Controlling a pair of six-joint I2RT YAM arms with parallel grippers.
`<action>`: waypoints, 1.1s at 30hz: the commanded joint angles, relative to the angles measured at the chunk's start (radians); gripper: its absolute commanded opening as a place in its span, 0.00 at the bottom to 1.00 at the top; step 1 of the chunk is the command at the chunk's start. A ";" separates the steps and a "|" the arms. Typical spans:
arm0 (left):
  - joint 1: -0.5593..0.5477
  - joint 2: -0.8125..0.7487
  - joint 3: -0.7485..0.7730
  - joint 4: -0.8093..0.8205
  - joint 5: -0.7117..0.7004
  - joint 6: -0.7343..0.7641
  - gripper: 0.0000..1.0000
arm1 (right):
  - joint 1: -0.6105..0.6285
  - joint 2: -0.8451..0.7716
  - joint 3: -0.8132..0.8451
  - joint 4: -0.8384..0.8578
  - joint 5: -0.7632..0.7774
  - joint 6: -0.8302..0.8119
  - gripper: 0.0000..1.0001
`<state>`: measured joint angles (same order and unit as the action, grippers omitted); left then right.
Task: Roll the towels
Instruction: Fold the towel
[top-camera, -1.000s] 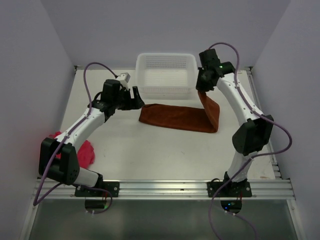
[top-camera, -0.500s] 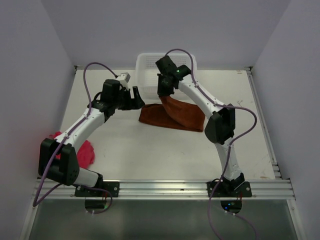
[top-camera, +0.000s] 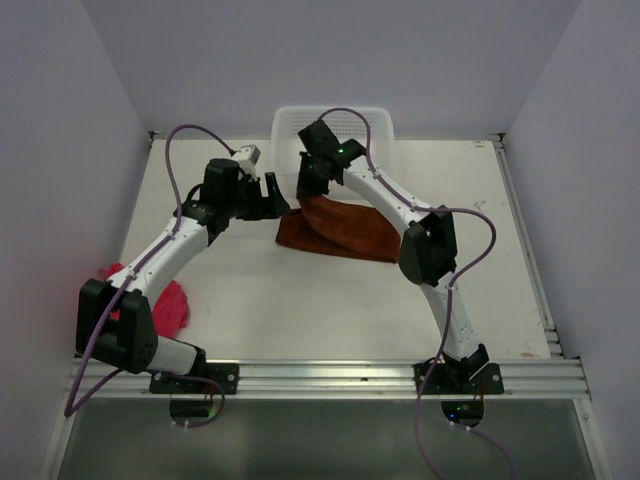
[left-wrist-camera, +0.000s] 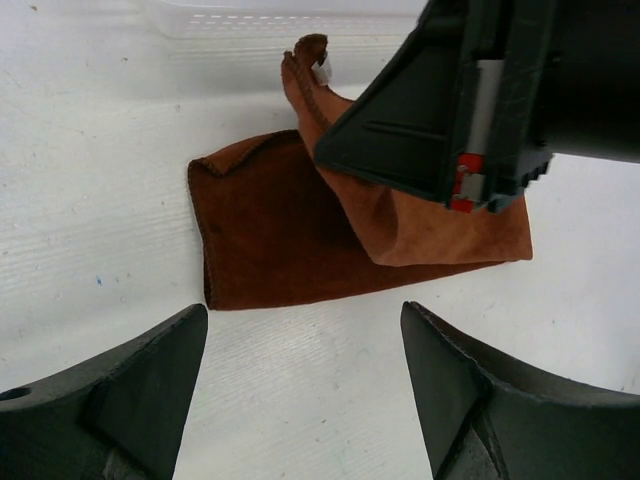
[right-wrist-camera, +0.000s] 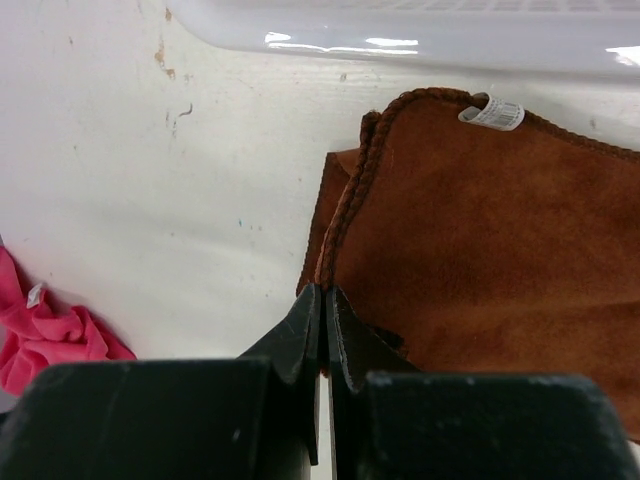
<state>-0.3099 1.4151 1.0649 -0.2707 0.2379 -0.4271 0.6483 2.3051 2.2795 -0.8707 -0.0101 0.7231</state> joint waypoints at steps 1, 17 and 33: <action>0.002 -0.034 -0.003 0.030 0.006 0.001 0.82 | 0.008 0.043 0.000 0.067 -0.060 0.045 0.00; 0.002 -0.050 0.001 0.016 -0.043 0.013 0.82 | -0.027 -0.032 -0.034 0.145 -0.136 0.044 0.42; 0.002 0.067 -0.013 0.022 -0.072 0.008 0.78 | -0.223 -0.716 -0.892 0.242 -0.048 -0.067 0.33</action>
<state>-0.3099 1.4395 1.0649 -0.2691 0.1848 -0.4263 0.4904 1.6619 1.5234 -0.6666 -0.0765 0.6830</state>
